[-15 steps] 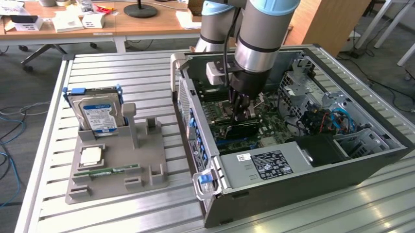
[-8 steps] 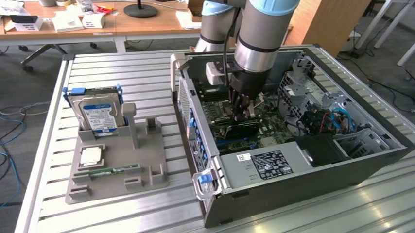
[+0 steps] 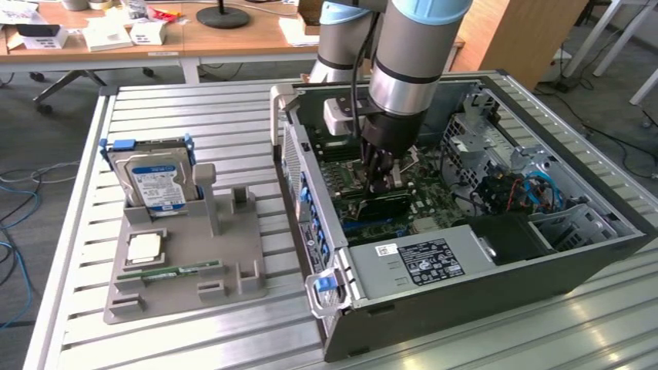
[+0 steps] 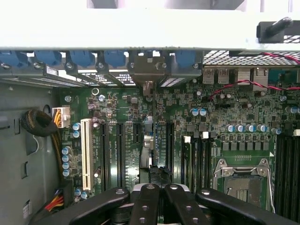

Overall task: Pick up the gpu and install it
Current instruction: 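Press down on the gpu until it lock into place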

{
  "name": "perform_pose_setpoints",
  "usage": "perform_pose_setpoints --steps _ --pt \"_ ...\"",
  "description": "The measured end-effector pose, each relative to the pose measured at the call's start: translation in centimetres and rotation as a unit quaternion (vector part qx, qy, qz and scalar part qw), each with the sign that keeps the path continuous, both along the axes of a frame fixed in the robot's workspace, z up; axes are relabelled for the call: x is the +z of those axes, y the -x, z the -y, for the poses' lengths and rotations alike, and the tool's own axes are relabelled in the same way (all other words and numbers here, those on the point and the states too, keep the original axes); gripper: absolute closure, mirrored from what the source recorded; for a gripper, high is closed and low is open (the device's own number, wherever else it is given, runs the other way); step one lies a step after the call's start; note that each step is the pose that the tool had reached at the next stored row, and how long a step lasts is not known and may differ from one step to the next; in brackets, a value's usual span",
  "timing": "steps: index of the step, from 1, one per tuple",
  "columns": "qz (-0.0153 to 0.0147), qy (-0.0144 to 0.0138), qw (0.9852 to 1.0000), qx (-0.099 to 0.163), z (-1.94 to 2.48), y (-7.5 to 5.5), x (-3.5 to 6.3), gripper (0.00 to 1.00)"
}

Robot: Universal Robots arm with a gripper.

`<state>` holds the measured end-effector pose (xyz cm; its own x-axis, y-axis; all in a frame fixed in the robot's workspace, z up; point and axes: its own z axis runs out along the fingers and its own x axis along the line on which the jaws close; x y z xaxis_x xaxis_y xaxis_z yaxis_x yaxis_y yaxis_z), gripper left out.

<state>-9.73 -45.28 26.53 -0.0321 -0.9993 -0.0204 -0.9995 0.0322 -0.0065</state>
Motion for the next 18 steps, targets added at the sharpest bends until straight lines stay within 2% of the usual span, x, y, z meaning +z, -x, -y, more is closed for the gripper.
perform_pose_setpoints --steps 18 --pt "0.0000 -0.0001 1.0000 0.000 0.00 0.10 -0.18 0.89"
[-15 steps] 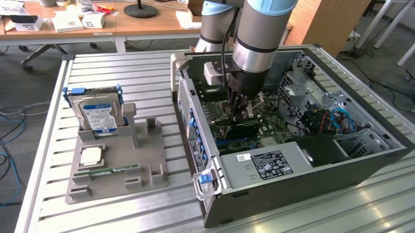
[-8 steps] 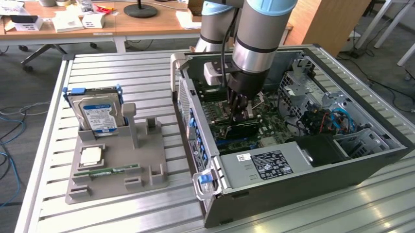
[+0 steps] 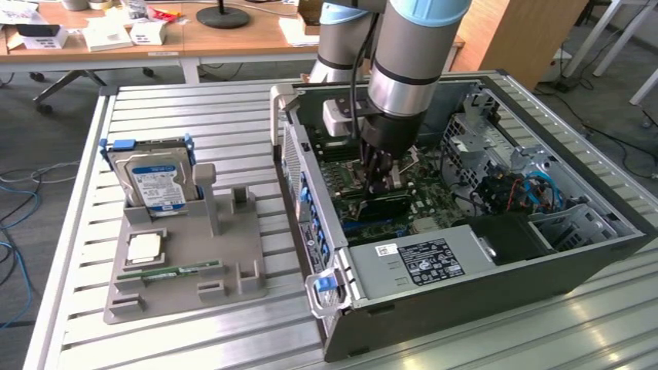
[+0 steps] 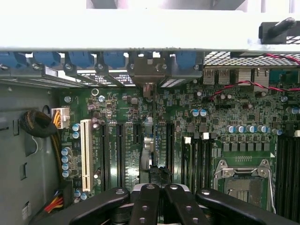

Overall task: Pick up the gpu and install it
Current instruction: 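Press down on the gpu until it lock into place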

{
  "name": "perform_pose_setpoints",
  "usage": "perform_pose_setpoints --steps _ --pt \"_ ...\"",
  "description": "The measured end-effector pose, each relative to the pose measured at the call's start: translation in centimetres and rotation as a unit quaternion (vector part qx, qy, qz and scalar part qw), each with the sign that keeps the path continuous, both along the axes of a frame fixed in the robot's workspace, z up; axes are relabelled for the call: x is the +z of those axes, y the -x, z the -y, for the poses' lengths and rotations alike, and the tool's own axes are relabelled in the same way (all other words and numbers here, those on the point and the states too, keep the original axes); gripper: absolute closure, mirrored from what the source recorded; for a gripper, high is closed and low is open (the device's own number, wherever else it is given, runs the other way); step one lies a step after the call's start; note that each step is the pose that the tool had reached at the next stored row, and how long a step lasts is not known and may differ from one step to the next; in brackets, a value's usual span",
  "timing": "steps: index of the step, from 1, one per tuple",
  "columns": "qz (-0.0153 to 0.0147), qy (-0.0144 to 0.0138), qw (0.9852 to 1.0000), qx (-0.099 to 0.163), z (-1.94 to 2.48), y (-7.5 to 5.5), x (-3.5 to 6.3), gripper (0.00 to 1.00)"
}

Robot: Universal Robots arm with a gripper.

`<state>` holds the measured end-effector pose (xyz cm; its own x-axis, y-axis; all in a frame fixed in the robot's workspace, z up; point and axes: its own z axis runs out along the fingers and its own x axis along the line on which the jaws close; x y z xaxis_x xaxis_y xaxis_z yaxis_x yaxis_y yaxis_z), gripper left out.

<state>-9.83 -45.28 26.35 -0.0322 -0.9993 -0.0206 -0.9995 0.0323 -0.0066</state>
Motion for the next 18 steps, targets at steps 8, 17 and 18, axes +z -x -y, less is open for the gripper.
perform_pose_setpoints --steps 8,17,18 --pt "0.0000 0.0001 1.0000 0.000 0.00 0.03 -0.03 0.89" --pt "-0.0001 0.0002 1.0000 0.000 0.00 0.21 -0.15 0.89" --pt "-0.0001 0.0002 1.0000 0.000 0.00 0.23 -0.16 0.89"
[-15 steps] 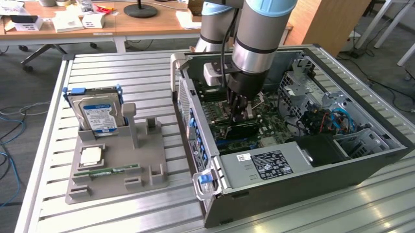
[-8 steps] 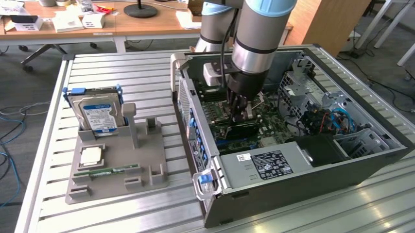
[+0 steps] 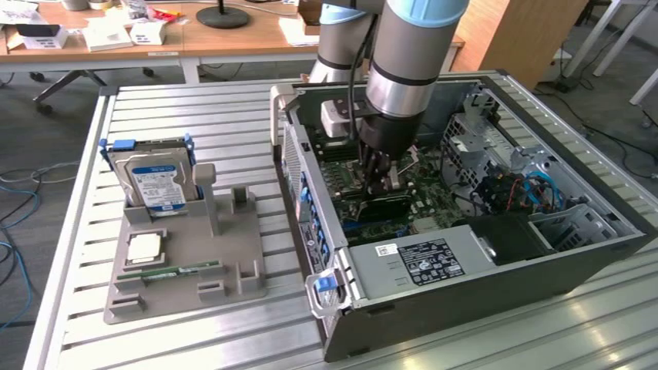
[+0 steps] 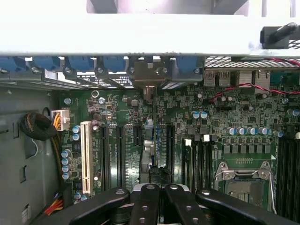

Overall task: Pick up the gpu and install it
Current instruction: 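Press down on the gpu until it lock into place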

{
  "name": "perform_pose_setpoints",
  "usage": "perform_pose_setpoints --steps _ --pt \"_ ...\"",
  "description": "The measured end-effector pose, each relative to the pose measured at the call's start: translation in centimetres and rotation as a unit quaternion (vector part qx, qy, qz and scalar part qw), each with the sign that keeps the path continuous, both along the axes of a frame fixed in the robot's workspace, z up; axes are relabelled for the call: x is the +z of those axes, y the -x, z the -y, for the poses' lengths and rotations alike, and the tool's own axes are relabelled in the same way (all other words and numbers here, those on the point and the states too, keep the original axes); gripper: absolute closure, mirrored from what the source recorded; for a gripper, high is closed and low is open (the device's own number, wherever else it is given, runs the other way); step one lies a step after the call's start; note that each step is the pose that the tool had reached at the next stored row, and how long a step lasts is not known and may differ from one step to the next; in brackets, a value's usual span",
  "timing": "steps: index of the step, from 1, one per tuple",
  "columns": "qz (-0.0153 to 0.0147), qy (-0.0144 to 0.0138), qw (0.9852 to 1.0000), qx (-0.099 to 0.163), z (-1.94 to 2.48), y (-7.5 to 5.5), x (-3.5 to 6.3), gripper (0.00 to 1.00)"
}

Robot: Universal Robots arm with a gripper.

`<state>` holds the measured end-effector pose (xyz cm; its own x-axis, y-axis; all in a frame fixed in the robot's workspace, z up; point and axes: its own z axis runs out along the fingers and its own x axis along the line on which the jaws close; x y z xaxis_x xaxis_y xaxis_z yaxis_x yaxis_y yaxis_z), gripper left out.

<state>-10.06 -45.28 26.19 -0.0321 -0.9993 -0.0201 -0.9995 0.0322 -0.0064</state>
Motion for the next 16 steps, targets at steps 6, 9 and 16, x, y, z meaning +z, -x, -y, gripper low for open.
perform_pose_setpoints --steps 6,9,16 --pt "0.0002 -0.0003 1.0000 0.000 -0.01 0.07 -0.07 0.89" --pt "0.0001 -0.0002 1.0000 0.000 0.00 0.07 -0.06 0.89" --pt "0.0001 -0.0002 1.0000 0.000 0.00 0.06 -0.06 0.89"
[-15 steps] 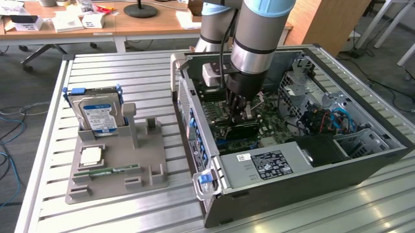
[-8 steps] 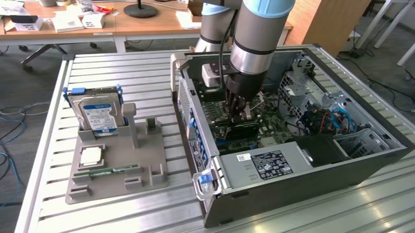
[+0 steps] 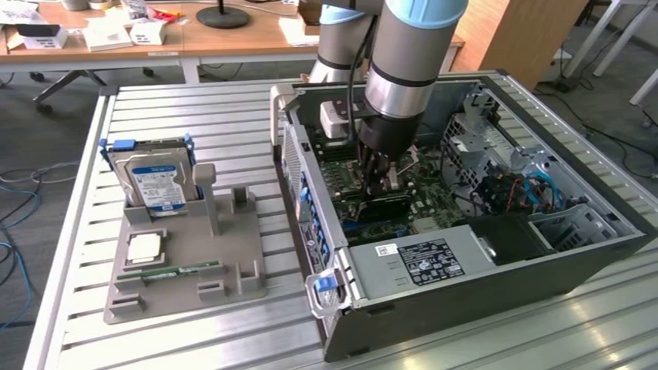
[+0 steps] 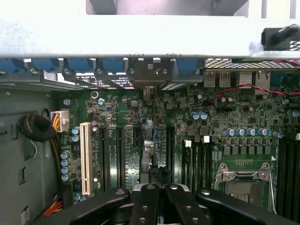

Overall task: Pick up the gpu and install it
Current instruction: 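Press down on the gpu until it lock into place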

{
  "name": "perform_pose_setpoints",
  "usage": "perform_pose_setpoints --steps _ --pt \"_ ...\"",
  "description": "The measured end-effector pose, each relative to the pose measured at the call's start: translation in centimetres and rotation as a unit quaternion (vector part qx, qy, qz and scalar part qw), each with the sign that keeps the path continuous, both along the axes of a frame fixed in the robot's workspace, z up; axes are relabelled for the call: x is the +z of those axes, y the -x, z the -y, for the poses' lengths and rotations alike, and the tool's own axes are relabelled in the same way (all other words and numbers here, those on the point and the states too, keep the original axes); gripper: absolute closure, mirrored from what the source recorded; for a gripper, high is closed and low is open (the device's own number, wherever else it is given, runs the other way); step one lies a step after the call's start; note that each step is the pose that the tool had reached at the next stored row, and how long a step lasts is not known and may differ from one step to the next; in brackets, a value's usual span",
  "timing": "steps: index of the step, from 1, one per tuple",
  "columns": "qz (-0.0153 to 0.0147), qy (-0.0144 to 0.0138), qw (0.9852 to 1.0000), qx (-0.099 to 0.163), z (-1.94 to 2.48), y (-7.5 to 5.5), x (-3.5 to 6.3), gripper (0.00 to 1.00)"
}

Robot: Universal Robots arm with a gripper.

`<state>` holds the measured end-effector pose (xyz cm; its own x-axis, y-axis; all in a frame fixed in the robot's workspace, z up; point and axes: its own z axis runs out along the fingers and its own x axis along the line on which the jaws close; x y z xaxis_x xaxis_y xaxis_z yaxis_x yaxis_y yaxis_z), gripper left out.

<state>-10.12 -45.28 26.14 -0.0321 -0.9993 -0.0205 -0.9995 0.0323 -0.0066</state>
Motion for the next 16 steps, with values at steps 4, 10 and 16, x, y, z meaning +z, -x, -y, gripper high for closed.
perform_pose_setpoints --steps 4,10,16 --pt "-0.0001 0.0001 1.0000 0.000 0.00 -0.15 0.02 0.89" --pt "-0.0001 -0.0001 1.0000 0.000 0.00 -0.27 0.77 0.89" --pt "-0.0002 0.0002 1.0000 0.000 0.00 -0.42 0.62 0.89"
